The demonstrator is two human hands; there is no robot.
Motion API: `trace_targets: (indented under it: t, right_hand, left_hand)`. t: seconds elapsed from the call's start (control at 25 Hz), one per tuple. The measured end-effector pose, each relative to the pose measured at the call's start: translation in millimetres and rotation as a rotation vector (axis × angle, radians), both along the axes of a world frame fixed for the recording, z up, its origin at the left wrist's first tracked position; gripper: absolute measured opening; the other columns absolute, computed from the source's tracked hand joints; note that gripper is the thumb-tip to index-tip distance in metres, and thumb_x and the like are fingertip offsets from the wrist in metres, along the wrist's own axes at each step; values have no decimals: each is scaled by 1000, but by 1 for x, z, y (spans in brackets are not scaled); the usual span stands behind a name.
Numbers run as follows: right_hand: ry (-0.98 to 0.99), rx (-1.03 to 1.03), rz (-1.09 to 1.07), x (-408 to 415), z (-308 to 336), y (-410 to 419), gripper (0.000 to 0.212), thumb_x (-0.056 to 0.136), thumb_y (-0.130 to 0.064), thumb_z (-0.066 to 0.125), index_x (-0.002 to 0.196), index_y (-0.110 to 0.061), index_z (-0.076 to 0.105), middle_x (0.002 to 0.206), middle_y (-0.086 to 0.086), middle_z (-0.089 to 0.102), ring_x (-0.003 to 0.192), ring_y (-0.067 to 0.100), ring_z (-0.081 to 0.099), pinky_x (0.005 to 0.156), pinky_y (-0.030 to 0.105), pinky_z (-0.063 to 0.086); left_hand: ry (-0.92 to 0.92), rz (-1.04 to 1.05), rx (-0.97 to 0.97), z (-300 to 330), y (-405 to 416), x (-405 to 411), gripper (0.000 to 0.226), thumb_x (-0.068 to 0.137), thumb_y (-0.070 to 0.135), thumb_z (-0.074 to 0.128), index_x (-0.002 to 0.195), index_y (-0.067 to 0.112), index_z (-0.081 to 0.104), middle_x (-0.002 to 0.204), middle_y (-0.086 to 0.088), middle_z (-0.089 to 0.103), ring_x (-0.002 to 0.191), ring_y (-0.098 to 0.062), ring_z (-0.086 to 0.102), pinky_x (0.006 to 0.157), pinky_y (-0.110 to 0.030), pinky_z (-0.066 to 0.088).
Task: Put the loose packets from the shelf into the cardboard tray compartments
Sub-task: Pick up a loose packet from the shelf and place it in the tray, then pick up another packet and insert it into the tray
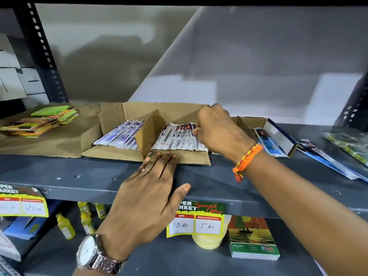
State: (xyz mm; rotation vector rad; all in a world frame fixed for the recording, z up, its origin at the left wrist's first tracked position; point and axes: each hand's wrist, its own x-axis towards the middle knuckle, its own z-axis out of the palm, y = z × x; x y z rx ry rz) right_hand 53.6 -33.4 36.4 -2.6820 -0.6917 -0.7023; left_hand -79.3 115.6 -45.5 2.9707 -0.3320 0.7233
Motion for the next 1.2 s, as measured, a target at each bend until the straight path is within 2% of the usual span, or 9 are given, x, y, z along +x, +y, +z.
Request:
trace_targets:
  t: [0.12,0.28,0.4,0.52,0.6,0.68,0.84,1.0,1.2]
  right_hand:
    - [10,205,-40,-17,15,-51,11,87,-21,72,88,-12,79,91,14,76,91,30,70,82,32,56]
    - [12,359,-263,-43,12,-156,7,83,-19,77,78,-17,82,80,8,79,83,22,72,75,26,49]
    - [2,470,-522,-45,-8,-217,8,85,-13,74,82,-12,81,86,15,78,90,32,71,77,28,47]
    - [54,467,-670,-36,-29,-251,13,87,-15,70,89,-4,76,97,23,75,102,40,67,89,37,54]
    - [101,427,-677,-31,-36,-259,16,87,-17,71,88,-2,76,95,24,75,99,42,67,89,43,56]
    - [131,381,-659,-29,-38,-261,22,86,-19,71,79,1,76,84,23,75,88,42,68,81,41,57]
    - [187,332,-632,-29,-40,-259,44,85,-24,72,54,3,58,58,25,61,64,39,62,69,40,57]
    - [192,305,-633,-24,-42,-255,28,84,-20,73,71,5,71,76,24,71,81,39,67,75,35,55]
    - [195,327,-640,-23,-42,-253,25,83,-21,74,75,2,70,79,20,68,84,36,64,80,36,54]
  left_hand:
    - [24,14,8,0,-2,0,77,95,61,5,154,18,27,161,0,33,151,-14,18,123,-27,10]
    - [23,24,28,0,-7,-2,68,98,55,15,149,18,40,152,0,47,142,-19,39,116,-34,30]
    - [44,43,7,1,-8,-4,68,97,56,19,147,18,43,149,0,51,137,-21,47,105,-37,43]
    - [56,46,-7,2,-10,-4,69,96,56,19,146,18,45,148,0,53,135,-21,50,97,-39,49]
    - [53,35,-18,3,-11,-3,72,95,58,15,148,19,44,150,2,50,136,-20,49,97,-38,49]
    - [52,30,-34,3,-12,-3,74,93,60,13,149,22,41,153,5,46,139,-17,45,100,-37,47]
    - [56,22,-53,3,-12,-2,76,92,60,13,149,19,41,153,3,46,141,-17,42,104,-41,46]
    - [75,32,-40,4,-13,0,76,92,60,12,149,19,41,152,1,47,141,-20,41,103,-43,47]
    - [64,28,-8,6,-24,7,74,92,61,12,149,23,40,152,4,47,139,-20,44,100,-42,47]
